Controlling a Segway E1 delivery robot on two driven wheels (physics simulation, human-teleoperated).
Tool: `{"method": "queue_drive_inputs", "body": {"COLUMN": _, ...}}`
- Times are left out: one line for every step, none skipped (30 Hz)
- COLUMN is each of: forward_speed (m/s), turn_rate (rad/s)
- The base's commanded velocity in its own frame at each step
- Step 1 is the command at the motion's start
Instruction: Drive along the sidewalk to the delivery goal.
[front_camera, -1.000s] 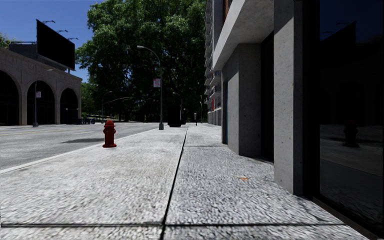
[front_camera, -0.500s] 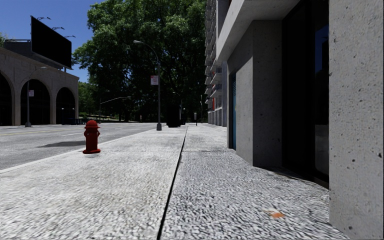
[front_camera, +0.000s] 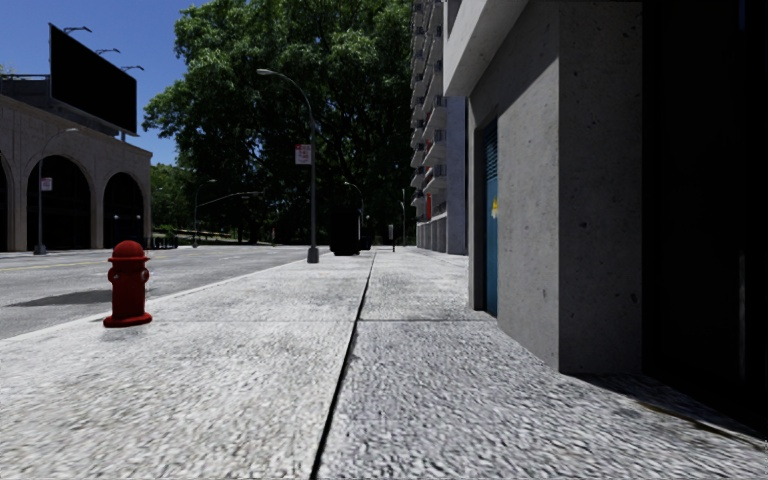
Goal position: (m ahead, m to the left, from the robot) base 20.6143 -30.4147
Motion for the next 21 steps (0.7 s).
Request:
{"method": "queue_drive_inputs", "body": {"forward_speed": 2.0, "turn_rate": 0.0}}
{"method": "queue_drive_inputs", "body": {"forward_speed": 2.0, "turn_rate": 0.0}}
{"method": "queue_drive_inputs", "body": {"forward_speed": 2.0, "turn_rate": 0.0}}
{"method": "queue_drive_inputs", "body": {"forward_speed": 2.0, "turn_rate": 0.0}}
{"method": "queue_drive_inputs", "body": {"forward_speed": 2.0, "turn_rate": 0.0}}
{"method": "queue_drive_inputs", "body": {"forward_speed": 2.0, "turn_rate": 0.0}}
{"method": "queue_drive_inputs", "body": {"forward_speed": 2.0, "turn_rate": 0.0}}
{"method": "queue_drive_inputs", "body": {"forward_speed": 2.0, "turn_rate": 0.0}}
{"method": "queue_drive_inputs", "body": {"forward_speed": 2.0, "turn_rate": 0.0}}
{"method": "queue_drive_inputs", "body": {"forward_speed": 2.0, "turn_rate": 0.0}}
{"method": "queue_drive_inputs", "body": {"forward_speed": 2.0, "turn_rate": 0.0}}
{"method": "queue_drive_inputs", "body": {"forward_speed": 2.0, "turn_rate": 0.0}}
{"method": "queue_drive_inputs", "body": {"forward_speed": 2.0, "turn_rate": 0.0}}
{"method": "queue_drive_inputs", "body": {"forward_speed": 2.0, "turn_rate": 0.0}}
{"method": "queue_drive_inputs", "body": {"forward_speed": 2.0, "turn_rate": 0.0}}
{"method": "queue_drive_inputs", "body": {"forward_speed": 2.0, "turn_rate": 0.0}}
{"method": "queue_drive_inputs", "body": {"forward_speed": 2.0, "turn_rate": 0.0}}
{"method": "queue_drive_inputs", "body": {"forward_speed": 2.0, "turn_rate": 0.0}}
{"method": "queue_drive_inputs", "body": {"forward_speed": 2.0, "turn_rate": 0.0}}
{"method": "queue_drive_inputs", "body": {"forward_speed": 2.0, "turn_rate": 0.0}}
{"method": "queue_drive_inputs", "body": {"forward_speed": 2.0, "turn_rate": 0.0}}
